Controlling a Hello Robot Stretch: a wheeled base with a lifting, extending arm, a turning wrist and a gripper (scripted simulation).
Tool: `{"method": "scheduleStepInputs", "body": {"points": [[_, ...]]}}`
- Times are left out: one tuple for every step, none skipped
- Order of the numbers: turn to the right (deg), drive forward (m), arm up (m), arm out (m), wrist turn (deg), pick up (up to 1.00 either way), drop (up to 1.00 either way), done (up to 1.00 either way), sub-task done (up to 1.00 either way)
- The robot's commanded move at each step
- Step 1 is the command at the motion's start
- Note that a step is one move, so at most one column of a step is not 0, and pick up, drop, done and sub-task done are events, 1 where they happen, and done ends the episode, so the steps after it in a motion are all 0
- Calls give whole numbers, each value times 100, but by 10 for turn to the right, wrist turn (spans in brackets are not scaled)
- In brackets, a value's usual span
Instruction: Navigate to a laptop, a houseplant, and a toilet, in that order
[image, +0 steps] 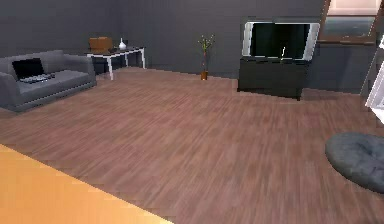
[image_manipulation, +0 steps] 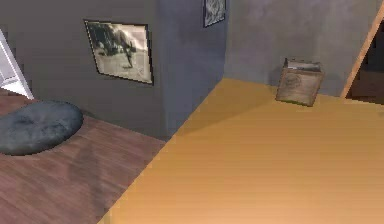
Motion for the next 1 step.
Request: {"method": "scheduleStepInputs", "body": {"points": [[0,20,0,0,0,0,0,0,0]]}}
